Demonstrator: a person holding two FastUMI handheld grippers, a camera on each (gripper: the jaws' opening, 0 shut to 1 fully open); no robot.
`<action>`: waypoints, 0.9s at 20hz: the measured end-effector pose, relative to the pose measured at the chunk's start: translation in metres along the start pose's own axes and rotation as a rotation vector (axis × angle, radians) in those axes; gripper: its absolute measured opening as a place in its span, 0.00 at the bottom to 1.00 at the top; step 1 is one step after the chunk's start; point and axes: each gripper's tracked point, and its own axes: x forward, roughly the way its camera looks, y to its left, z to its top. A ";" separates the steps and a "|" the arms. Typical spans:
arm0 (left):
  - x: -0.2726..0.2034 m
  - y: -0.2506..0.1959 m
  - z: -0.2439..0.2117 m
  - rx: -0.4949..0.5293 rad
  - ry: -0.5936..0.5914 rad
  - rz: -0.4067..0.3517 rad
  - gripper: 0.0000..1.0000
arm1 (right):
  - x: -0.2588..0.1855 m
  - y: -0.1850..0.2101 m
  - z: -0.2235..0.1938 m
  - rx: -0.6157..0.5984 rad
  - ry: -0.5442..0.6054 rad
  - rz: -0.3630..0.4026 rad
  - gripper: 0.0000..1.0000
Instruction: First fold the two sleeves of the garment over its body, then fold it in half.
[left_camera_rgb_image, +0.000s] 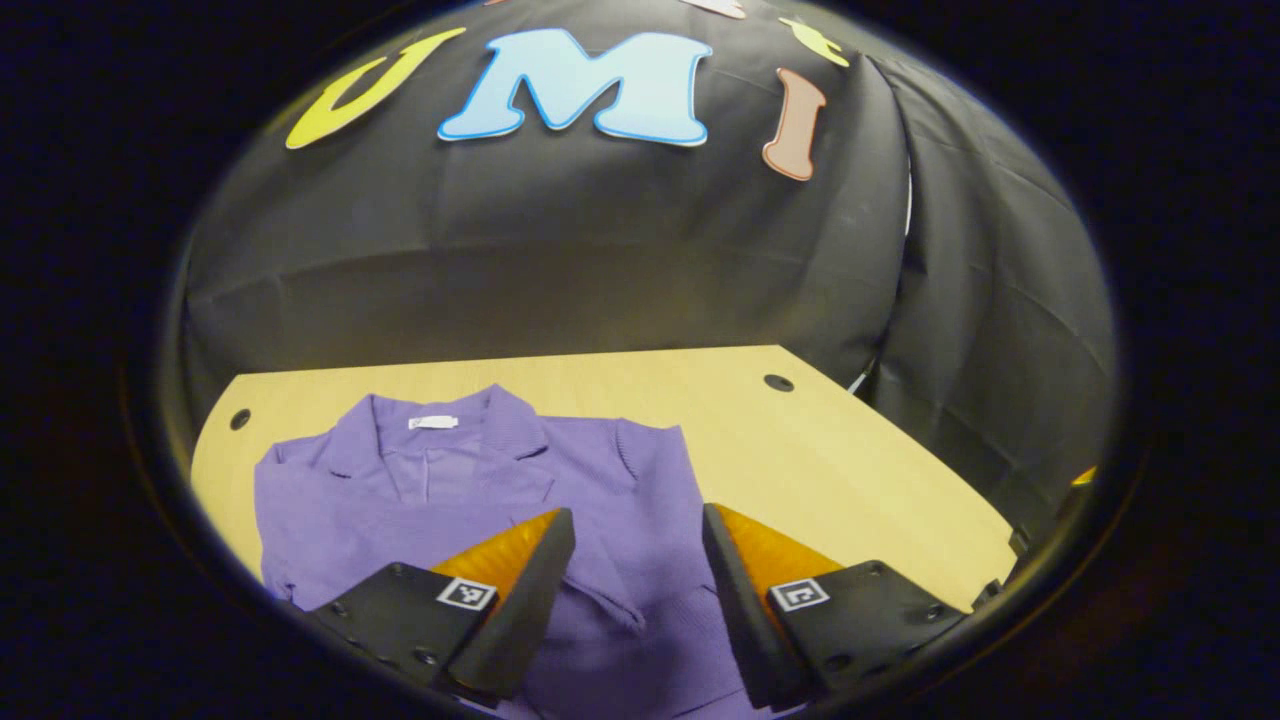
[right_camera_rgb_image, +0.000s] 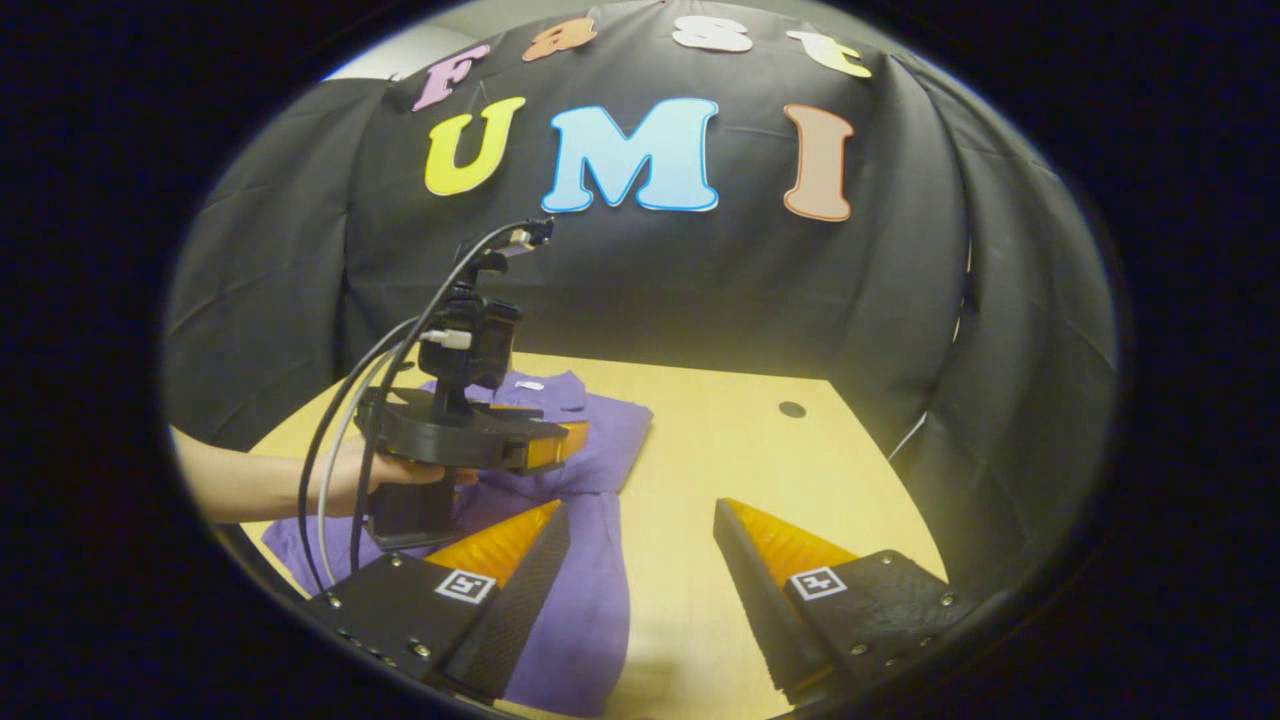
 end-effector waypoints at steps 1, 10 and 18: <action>-0.007 0.001 0.000 -0.006 -0.008 0.001 0.84 | 0.000 0.002 -0.001 0.004 0.004 0.000 0.92; -0.135 0.051 0.003 -0.019 -0.099 0.091 0.92 | -0.024 0.017 -0.015 0.010 -0.003 -0.087 0.92; -0.261 0.095 -0.037 0.010 -0.128 0.134 0.95 | -0.049 0.026 -0.024 0.075 -0.042 -0.174 0.92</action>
